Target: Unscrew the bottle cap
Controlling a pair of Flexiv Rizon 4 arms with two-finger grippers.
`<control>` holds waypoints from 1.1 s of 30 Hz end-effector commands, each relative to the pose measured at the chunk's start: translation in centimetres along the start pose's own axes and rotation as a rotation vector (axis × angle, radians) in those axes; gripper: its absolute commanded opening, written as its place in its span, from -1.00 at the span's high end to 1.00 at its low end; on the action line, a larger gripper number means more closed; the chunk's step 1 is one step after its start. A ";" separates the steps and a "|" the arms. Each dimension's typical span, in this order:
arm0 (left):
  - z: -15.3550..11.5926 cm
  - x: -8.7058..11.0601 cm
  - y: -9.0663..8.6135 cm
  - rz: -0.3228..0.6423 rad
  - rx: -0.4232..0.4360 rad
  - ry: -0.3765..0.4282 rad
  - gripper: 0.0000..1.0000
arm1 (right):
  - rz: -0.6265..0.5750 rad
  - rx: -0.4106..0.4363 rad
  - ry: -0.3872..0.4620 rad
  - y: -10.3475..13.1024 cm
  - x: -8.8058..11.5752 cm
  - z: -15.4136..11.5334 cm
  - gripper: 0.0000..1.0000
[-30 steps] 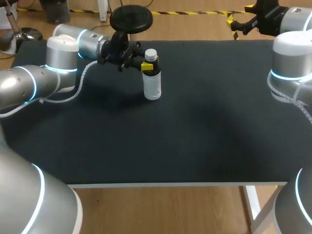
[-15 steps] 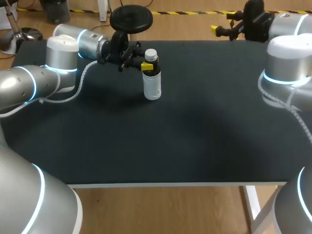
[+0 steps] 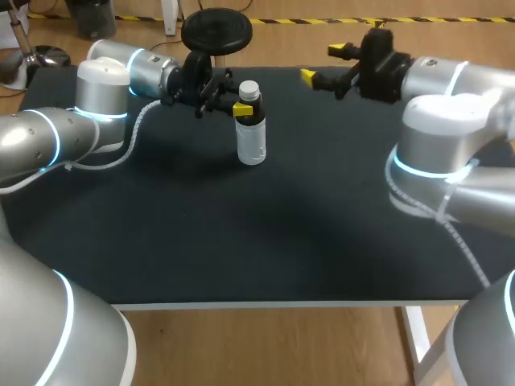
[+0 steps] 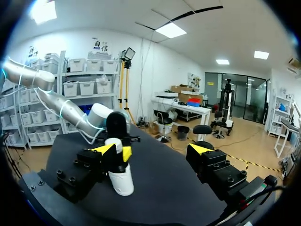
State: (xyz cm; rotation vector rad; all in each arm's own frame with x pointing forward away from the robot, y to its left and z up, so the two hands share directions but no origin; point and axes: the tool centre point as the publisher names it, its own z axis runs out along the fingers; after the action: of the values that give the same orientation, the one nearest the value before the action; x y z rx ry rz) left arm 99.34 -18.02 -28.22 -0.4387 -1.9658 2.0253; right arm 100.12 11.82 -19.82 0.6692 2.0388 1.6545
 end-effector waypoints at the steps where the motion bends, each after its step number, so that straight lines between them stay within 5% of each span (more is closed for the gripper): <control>1: 0.1 0.2 -0.2 0.000 -0.005 -0.005 1.00 | -0.003 -0.091 -0.070 0.0 2.8 1.1 -1.00; 8: 0.1 0.2 -0.2 0.000 -0.005 -0.005 1.00 | -0.009 -0.092 -0.033 0.3 6.7 2.9 -1.00; 18: 0.1 0.2 -0.2 0.000 -0.005 -0.005 1.00 | 0.003 -0.086 0.033 -0.5 9.6 5.9 -1.00; 33: 0.1 0.2 -0.2 0.000 -0.005 -0.005 1.00 | 0.029 -0.065 0.079 -1.9 11.2 9.0 -1.00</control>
State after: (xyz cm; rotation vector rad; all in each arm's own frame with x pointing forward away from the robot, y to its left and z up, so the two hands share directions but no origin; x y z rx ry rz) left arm 99.34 -18.02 -28.22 -0.4386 -1.9658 2.0253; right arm 96.08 24.34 -23.58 0.6088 2.0424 1.7927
